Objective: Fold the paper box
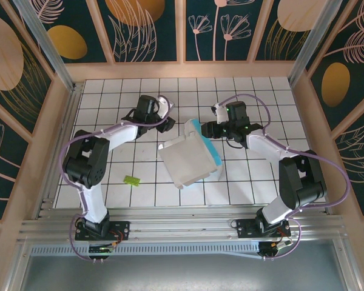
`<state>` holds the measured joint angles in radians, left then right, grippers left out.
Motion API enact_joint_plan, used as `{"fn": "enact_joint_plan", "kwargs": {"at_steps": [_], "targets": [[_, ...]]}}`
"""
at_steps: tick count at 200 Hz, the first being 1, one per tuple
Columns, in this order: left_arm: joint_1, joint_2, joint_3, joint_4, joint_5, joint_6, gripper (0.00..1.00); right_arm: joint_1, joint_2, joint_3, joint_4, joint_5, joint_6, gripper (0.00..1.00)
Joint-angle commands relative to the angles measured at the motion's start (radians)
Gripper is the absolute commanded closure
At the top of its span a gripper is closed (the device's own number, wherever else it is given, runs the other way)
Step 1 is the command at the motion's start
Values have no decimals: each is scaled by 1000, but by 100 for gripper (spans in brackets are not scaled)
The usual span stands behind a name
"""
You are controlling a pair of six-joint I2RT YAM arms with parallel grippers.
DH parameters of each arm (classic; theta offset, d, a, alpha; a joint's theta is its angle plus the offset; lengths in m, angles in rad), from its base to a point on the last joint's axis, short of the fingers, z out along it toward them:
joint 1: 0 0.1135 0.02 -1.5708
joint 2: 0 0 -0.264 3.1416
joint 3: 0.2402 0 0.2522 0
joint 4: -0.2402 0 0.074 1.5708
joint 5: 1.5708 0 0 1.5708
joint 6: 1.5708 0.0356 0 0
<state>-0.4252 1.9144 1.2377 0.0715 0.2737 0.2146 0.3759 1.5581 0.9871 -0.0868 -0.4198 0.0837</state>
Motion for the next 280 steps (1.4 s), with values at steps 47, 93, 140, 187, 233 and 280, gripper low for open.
{"fn": "enact_joint_plan", "kwargs": {"at_steps": [47, 93, 140, 187, 233, 280], "targets": [[-16, 147, 187, -165, 369, 123, 55, 14, 15, -10, -102, 5, -24, 54], [-27, 215, 256, -271, 479, 137, 62, 14, 26, -6, -94, -3, -21, 54], [-35, 217, 242, -230, 542, 90, 61, 22, 48, 2, -85, -8, -15, 54], [-62, 259, 274, -166, 430, 30, 62, 26, 50, 9, -93, -13, -18, 54], [-82, 278, 297, -152, 425, 26, 70, 26, 51, 7, -92, -16, -15, 54], [-97, 292, 305, -144, 381, 5, 86, 26, 48, 5, -77, -28, 5, 53]]}}
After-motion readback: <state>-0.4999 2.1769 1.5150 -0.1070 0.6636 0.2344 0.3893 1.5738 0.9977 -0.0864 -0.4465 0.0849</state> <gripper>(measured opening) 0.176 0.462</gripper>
